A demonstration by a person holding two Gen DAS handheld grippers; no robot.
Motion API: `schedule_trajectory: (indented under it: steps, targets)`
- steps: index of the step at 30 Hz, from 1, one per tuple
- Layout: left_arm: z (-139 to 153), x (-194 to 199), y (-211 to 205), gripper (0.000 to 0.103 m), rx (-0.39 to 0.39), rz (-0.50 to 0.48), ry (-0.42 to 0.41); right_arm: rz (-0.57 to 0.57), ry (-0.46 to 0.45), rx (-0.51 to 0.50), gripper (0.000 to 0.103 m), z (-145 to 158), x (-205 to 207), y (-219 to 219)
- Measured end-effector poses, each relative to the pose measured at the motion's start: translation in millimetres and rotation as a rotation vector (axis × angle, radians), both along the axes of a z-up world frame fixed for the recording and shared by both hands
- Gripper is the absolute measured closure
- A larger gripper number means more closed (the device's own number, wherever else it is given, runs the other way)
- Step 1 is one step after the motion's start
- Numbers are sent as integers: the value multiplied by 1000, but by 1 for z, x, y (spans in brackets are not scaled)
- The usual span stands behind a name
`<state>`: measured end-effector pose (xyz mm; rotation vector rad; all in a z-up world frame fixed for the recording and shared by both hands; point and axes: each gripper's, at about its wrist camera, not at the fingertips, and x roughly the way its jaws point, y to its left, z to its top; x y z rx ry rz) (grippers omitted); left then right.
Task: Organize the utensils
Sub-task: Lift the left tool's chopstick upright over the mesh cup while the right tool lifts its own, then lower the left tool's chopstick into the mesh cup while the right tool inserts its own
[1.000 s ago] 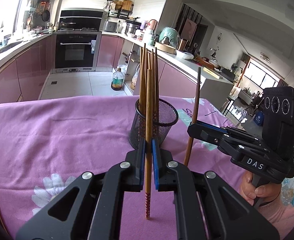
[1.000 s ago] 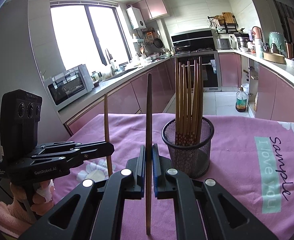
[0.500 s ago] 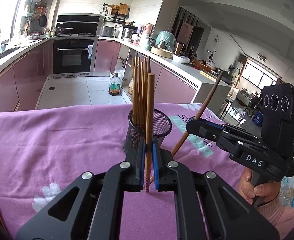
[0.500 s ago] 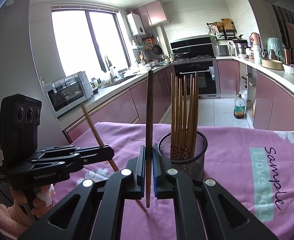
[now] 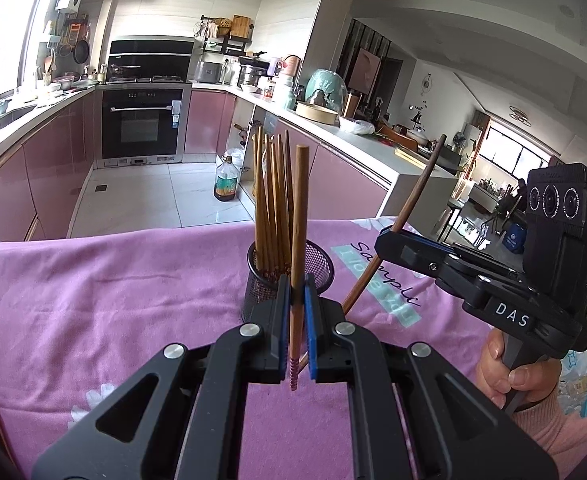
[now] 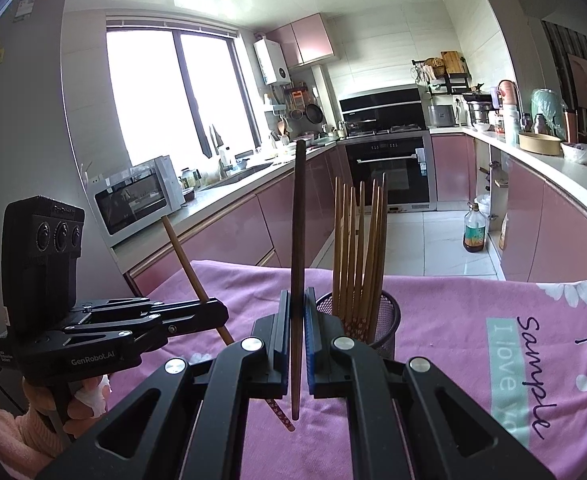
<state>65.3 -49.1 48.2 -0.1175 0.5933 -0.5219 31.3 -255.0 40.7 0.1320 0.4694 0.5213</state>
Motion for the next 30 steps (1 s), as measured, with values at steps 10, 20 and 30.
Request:
schedule_trajectory:
  steps: [10, 20, 30]
  targets:
    - [11, 1, -2, 96, -1, -6, -24, -13, -28, -1, 98, 11, 0, -5]
    - [24, 3, -7, 96, 6, -8, -70, -19, -55, 6, 98, 21, 3, -11]
    - [42, 1, -4, 96, -3, -3, -118, -21, -90, 8, 98, 37, 6, -12]
